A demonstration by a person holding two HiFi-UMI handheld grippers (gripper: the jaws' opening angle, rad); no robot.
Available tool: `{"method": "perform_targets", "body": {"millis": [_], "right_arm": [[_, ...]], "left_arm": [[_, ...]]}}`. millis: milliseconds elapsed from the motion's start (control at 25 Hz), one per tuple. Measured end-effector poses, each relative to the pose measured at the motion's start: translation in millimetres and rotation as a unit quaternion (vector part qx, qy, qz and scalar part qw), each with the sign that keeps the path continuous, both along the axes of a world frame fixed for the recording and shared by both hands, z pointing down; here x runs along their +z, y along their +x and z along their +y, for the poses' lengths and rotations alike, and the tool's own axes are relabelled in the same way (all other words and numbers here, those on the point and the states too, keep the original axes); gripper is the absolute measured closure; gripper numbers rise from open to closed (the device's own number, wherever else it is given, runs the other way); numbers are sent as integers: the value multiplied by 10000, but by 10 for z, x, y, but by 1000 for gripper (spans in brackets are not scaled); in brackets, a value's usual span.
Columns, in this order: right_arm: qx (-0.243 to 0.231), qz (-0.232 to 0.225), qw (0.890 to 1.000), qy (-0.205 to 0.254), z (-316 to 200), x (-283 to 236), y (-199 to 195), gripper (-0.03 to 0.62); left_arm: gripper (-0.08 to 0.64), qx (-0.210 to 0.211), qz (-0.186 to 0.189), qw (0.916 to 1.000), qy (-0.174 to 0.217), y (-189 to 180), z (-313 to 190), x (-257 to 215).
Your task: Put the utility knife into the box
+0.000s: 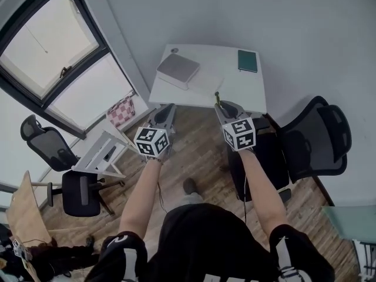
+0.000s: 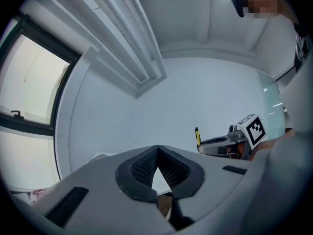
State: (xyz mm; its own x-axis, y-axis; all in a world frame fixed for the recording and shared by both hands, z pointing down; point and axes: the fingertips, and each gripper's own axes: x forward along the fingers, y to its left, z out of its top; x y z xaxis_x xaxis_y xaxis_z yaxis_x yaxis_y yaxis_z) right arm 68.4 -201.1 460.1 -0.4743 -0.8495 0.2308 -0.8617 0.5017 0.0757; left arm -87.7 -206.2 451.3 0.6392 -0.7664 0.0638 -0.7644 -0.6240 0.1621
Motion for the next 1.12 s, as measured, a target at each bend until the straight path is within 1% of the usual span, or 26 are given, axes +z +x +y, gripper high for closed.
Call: {"method": "perform_targets", "body": {"millis": [240, 440, 680, 880, 1120], "right_arm": [[50, -17, 9999, -102, -351, 81, -161, 525], [163, 21, 9997, -154, -626, 128, -263, 525], [308, 6, 9993, -211, -838, 182, -268, 525], [333, 62, 9989, -333, -991, 270, -286, 525], [221, 60, 9989, -400, -1240, 341, -306, 525]], "left_arm": [[535, 68, -45, 9999, -77, -156, -360, 94], [535, 207, -52, 9997, -139, -259, -649, 162], [535, 369, -33, 9992, -158, -254, -893, 212], [535, 395, 19, 9990, -219, -298, -1032, 273], [535, 261, 76, 9992, -281, -370, -1211, 371]]}}
